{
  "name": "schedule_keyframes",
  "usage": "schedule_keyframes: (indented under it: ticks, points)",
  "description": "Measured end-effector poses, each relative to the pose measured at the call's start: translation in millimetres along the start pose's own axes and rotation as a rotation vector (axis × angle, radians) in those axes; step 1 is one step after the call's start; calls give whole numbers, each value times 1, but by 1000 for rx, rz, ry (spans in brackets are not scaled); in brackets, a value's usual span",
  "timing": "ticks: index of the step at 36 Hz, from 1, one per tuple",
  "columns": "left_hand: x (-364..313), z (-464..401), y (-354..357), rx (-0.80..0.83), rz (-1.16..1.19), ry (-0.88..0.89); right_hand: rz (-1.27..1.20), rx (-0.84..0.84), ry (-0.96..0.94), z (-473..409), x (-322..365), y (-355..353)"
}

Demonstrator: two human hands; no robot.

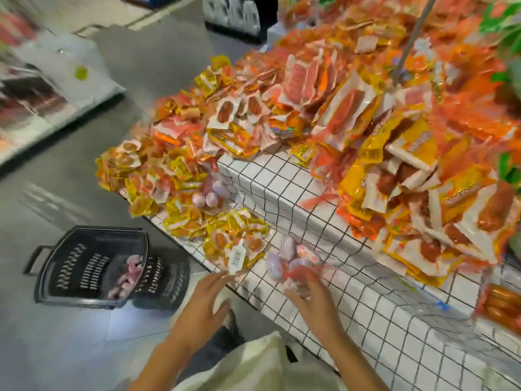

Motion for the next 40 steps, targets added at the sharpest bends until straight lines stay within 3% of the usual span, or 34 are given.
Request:
schedule_keyframes:
  ticks: [6, 10, 18, 22, 25, 31, 36, 40]
  points:
    - [20, -28, -17, -4, 66, 37, 41, -135, 38, -16, 12, 17]
    - [39, -58, -44, 9, 125, 164, 55, -220, 79, -24, 24, 31]
    - [81, -121, -107, -34, 152, 266, 65, -621, 283, -27, 39, 62]
    - [93, -151, -134, -60, 130, 332, 49, -741, 320, -25, 58, 79]
    - [97, -172, -140, -84, 67, 393, -32, -797, 305, -23, 76, 87]
    - [99, -206, -117, 8, -259, 271, -118, -785, 303, -23, 94, 94]
    - [104, -210, -109, -180, -53, 222, -183, -792, 260, -33, 100, 88]
    - [103, -211, -117, -287, 50, 309, -158, -804, 293, -37, 109, 78]
Point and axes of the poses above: each hand's wrist, its own z-axis away from the middle knuckle, its own y-axis out of the palm, x = y × z, the point moved 2 cm from there along -z, towards the middle knuckle, and after that the axes turned 2 degrees about y, right-handed, at the moved point
